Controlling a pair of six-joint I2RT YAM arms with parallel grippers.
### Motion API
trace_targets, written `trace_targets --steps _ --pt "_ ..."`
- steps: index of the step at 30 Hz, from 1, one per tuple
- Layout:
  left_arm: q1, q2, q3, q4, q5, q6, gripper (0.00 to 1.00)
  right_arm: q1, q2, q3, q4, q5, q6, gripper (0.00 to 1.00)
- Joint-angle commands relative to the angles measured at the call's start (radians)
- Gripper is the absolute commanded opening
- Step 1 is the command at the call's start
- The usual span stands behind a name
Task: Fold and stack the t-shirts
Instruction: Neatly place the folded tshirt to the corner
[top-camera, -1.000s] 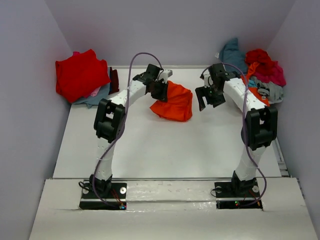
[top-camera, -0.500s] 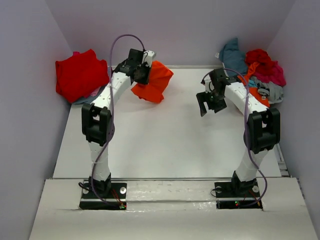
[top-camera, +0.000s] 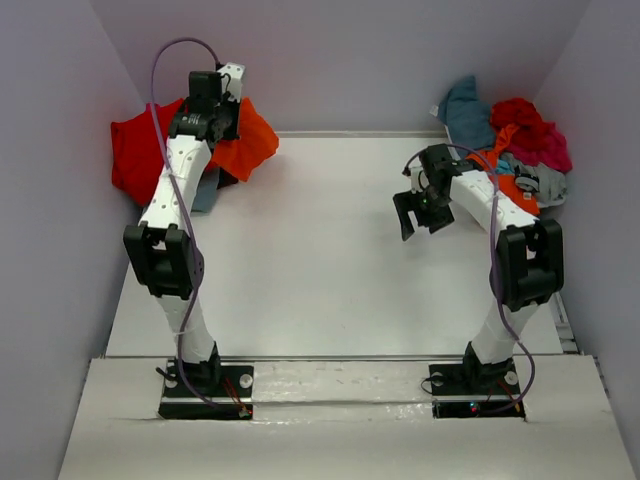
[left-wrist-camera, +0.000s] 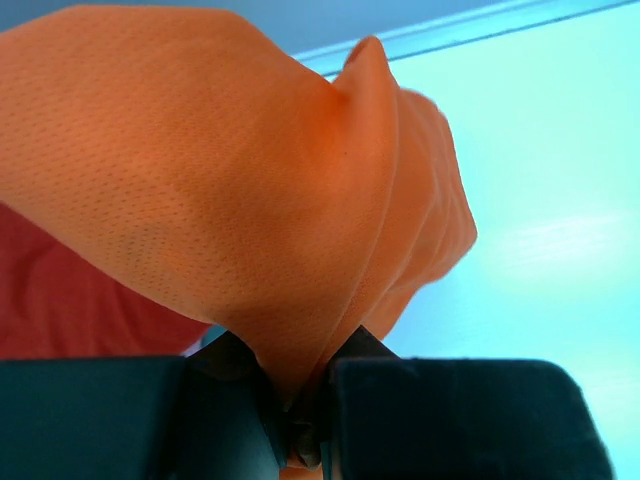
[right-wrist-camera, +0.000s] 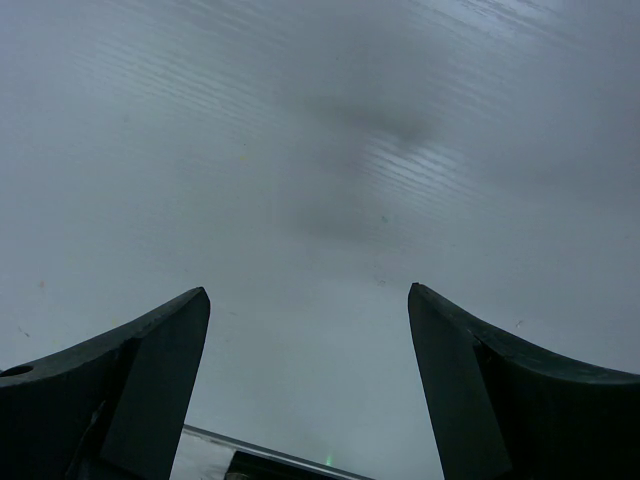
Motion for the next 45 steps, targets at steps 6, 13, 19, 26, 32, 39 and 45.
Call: trace_targets --steps 6,13,19,26,32,39,45 --pt "0.130 -0.067 0.149 0.022 -0.016 0.048 0.05 0.004 -0.087 -0.033 0.040 -0.017 -0.003 0.87" --pt "0.220 -0.056 0.173 0.059 -0.087 0.058 0.05 0.004 -0.109 -0.050 0.042 -0.028 -0.004 0.87" --pt "0.292 0.005 0.242 0.071 -0.105 0.052 0.05 0.004 -0.113 -0.053 0.045 -0.037 -0.004 0.87" --pt "0.353 0.025 0.267 0.100 -0.131 0.018 0.05 0.004 -0.121 -0.064 0.052 -0.042 -0.004 0.88" --pt "0.362 0.065 0.267 0.109 -0.197 0.030 0.05 0.004 -0.109 -0.069 0.049 -0.051 -0.006 0.88" --pt "0.393 0.182 0.258 0.100 -0.246 0.036 0.05 0.004 -0.106 -0.070 0.043 -0.054 -0.007 0.88" --pt "0.413 0.246 0.290 0.093 -0.298 0.032 0.05 0.004 -0.101 -0.075 0.038 -0.050 -0.009 0.88"
